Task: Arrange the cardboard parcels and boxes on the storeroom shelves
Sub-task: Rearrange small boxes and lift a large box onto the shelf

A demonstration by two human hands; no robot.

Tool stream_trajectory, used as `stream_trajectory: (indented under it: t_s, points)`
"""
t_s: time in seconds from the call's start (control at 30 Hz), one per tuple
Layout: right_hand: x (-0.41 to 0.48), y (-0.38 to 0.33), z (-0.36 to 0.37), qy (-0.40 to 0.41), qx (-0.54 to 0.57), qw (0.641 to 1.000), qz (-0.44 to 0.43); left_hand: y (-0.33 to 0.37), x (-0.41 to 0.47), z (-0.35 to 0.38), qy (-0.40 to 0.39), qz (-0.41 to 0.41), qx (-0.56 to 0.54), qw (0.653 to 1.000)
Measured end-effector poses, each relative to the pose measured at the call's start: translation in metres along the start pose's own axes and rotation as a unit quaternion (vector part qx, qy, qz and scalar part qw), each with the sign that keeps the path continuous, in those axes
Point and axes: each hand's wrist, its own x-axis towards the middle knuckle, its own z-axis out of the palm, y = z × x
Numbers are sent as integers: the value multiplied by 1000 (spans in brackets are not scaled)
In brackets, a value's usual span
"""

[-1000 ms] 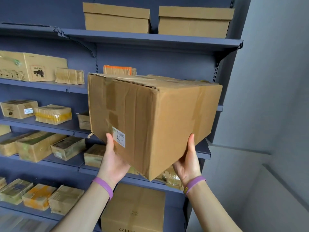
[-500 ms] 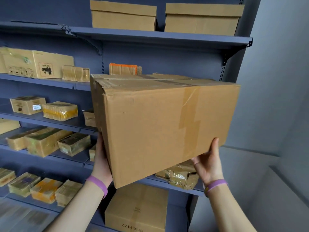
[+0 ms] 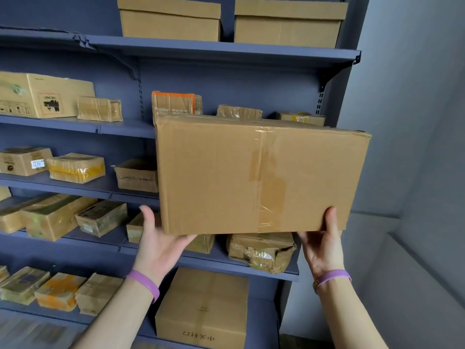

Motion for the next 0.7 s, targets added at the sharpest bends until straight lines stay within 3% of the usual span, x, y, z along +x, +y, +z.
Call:
stream_trajectory:
  t_s: [0.17,0.37,0.7]
  points:
    - [-19,14,2,16,28,999,-42,-1,-9,-20,-41,-35,-21,998]
    - [-60,35,12,29,-5,998,-63,-13,-22,-7,-7,-117,-24,993]
    - [-91,6,-6,0,-54,999,-7,-31,-37,22,30,-53,-46,997]
